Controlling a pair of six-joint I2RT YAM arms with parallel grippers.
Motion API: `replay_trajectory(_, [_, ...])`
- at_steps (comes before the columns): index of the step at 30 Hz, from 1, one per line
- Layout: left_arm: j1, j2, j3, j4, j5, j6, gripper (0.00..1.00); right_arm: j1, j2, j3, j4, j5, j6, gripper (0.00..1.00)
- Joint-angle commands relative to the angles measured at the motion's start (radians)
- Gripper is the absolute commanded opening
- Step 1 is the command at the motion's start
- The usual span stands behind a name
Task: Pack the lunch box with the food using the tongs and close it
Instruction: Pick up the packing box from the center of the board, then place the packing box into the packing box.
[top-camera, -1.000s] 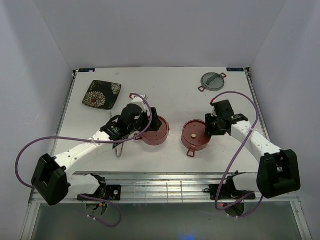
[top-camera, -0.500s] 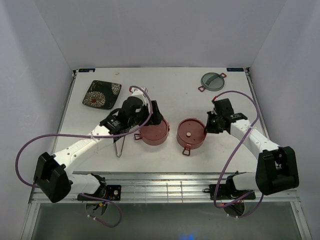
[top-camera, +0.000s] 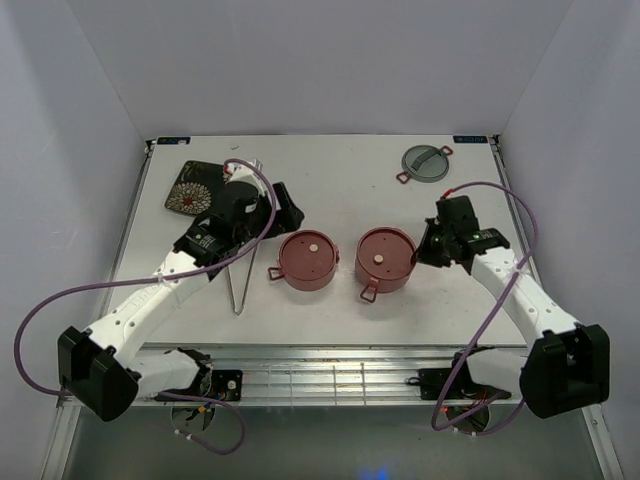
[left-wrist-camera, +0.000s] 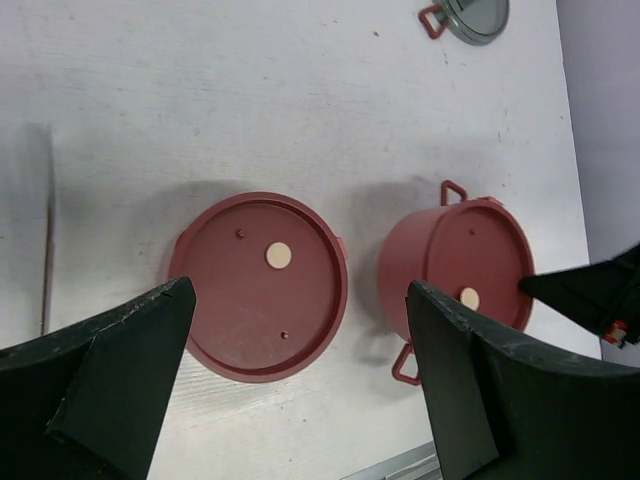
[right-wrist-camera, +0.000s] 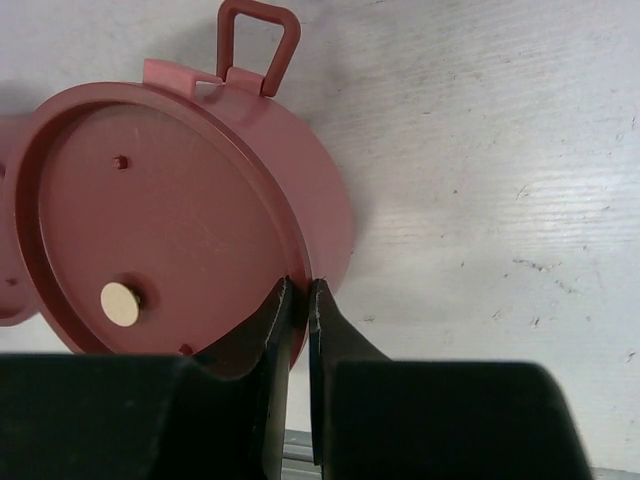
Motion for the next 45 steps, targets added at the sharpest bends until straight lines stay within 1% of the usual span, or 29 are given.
replay_trajectory(1, [0.042,-0.049,-0.006,-0.04,-0.007,-0.018,0.98,0.004,-0.092,0.046,0.058,-0.025,0.131,0.08])
replay_trajectory(7, [0.097,-0.072,-0.004,-0.078,0.006,-0.031,0.98,0.046,-0.143,0.061,0.073,-0.015,0.246,0.08])
replay_trajectory(9, [0.114,-0.079,-0.001,-0.089,-0.003,-0.035,0.98,0.092,-0.141,0.08,0.077,0.042,0.304,0.08])
replay_trajectory(11, [0.134,-0.086,-0.001,-0.099,-0.013,-0.036,0.98,0.151,-0.132,0.089,0.101,0.059,0.352,0.08])
replay_trajectory(12, [0.142,-0.088,-0.001,-0.102,-0.01,-0.039,0.98,0.173,-0.126,0.095,0.113,0.067,0.403,0.08])
replay_trajectory(15, [0.177,-0.086,-0.001,-0.121,0.006,-0.05,0.98,0.283,-0.077,0.129,0.13,0.154,0.471,0.08])
replay_trajectory(17, [0.203,-0.094,-0.01,-0.134,0.007,-0.068,0.98,0.358,-0.028,0.173,0.144,0.18,0.527,0.08])
replay_trajectory(21, [0.236,-0.149,-0.058,-0.131,0.009,-0.084,0.98,0.451,0.055,0.257,0.161,0.275,0.606,0.08])
replay_trajectory(23, [0.249,-0.163,-0.064,-0.141,-0.003,-0.085,0.98,0.489,0.107,0.302,0.162,0.292,0.642,0.08])
replay_trajectory(27, [0.26,-0.195,-0.076,-0.155,-0.028,-0.093,0.98,0.543,0.167,0.327,0.19,0.372,0.709,0.08])
replay_trajectory(32, [0.26,-0.226,-0.093,-0.158,-0.04,-0.091,0.98,0.595,0.276,0.379,0.21,0.41,0.764,0.08])
replay_trajectory(37, [0.26,-0.227,-0.118,-0.143,-0.027,-0.082,0.98,0.647,0.347,0.451,0.13,0.504,0.849,0.08])
replay_trajectory(45, [0.262,-0.208,-0.147,-0.099,0.033,-0.074,0.98,0.707,0.359,0.48,0.054,0.605,0.93,0.08])
